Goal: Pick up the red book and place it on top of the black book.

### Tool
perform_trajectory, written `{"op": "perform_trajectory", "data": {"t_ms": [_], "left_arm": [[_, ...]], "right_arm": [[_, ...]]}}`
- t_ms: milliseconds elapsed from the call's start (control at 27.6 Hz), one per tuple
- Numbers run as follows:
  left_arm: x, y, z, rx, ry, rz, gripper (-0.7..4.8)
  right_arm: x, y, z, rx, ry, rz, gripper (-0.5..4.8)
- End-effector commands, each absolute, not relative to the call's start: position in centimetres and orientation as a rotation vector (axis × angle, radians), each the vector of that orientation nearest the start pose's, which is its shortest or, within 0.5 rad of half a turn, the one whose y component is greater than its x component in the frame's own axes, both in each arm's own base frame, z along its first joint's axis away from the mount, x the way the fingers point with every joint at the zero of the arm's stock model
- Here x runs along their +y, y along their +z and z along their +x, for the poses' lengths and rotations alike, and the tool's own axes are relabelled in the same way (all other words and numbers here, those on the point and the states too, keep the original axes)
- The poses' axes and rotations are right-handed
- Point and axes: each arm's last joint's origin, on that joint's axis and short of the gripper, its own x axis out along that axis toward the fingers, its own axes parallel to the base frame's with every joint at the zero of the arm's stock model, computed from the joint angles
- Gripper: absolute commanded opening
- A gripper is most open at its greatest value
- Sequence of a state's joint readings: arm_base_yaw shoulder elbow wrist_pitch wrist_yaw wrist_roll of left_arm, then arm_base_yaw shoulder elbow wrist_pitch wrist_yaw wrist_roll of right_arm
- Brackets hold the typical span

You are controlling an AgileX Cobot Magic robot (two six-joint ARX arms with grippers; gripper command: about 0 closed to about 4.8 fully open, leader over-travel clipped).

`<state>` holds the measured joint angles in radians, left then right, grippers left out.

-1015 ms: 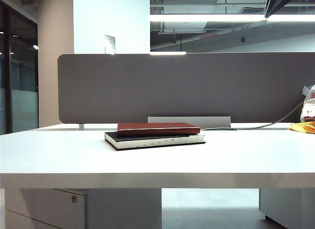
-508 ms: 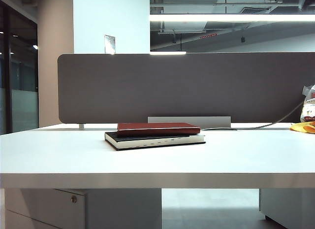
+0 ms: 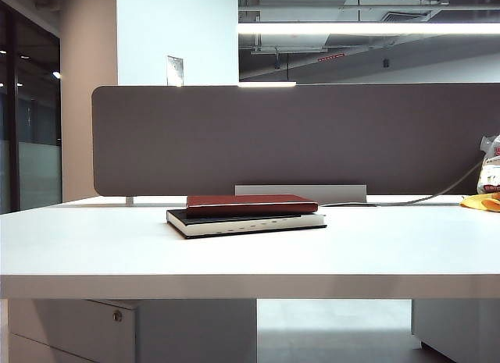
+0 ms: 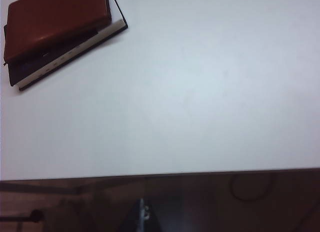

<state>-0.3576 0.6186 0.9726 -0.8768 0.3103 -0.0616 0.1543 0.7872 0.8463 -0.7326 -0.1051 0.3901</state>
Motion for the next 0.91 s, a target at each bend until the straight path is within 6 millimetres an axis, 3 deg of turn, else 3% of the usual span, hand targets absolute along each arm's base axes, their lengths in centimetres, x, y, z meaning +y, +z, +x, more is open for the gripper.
{"op": "perform_trajectory", "data": {"t_ms": [36, 326, 689, 906], "left_arm": [[-4.0, 34.6, 8.4, 0.544, -0.601, -0.063, -0.06], [-3.0, 32.4, 6.7, 0.488, -0.478, -0.084, -0.06], [-2.0, 27.7, 5.3, 0.392, -0.330, -0.107, -0.06], [-2.0, 27.7, 5.4, 0.353, -0.309, -0.108, -0.06]], "right_arm": [[2.5, 29.3, 13.7, 0.675, 0.113, 0.399, -0.05], [2.1, 26.8, 11.4, 0.571, 0.118, 0.438, -0.05], [2.0, 24.2, 10.8, 0.503, 0.131, 0.440, -0.05], [2.1, 22.7, 10.9, 0.472, 0.137, 0.444, -0.05]]}}
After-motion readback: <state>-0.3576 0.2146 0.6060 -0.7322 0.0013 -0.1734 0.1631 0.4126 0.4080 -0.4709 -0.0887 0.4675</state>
